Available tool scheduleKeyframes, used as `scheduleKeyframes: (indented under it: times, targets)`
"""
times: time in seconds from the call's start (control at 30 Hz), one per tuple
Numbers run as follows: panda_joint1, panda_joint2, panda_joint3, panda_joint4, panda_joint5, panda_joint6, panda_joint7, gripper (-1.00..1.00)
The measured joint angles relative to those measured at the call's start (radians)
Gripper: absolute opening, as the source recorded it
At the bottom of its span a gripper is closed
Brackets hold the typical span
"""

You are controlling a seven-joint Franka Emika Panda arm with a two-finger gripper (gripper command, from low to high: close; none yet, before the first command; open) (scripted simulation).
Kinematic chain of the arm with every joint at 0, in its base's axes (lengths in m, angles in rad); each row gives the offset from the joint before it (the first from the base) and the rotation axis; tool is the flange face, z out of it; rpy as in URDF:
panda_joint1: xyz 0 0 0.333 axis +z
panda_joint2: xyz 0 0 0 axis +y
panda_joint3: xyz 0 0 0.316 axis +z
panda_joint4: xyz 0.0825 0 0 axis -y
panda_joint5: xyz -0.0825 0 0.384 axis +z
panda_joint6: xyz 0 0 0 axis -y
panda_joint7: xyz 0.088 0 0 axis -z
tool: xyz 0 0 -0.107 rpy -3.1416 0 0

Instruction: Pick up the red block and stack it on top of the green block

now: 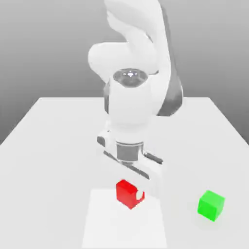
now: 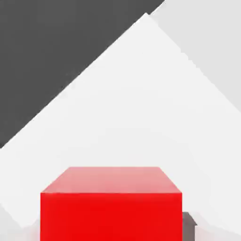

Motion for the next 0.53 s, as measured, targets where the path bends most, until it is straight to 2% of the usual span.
scheduleKeyframes:
  times: [0.23, 0.4, 0.43, 0.53]
  targets:
    - [0.232, 0.002, 0.124, 0.074, -0.016, -0.073, -0.010, -1.00]
    - [0.265, 0.156, 0.079, 0.090, -0.123, 0.059, 0.065, -1.00]
    - [0.270, 0.175, 0.072, 0.091, -0.136, 0.077, 0.074, 1.00]
    - [0.270, 0.175, 0.072, 0.091, -0.136, 0.077, 0.074, 1.00]
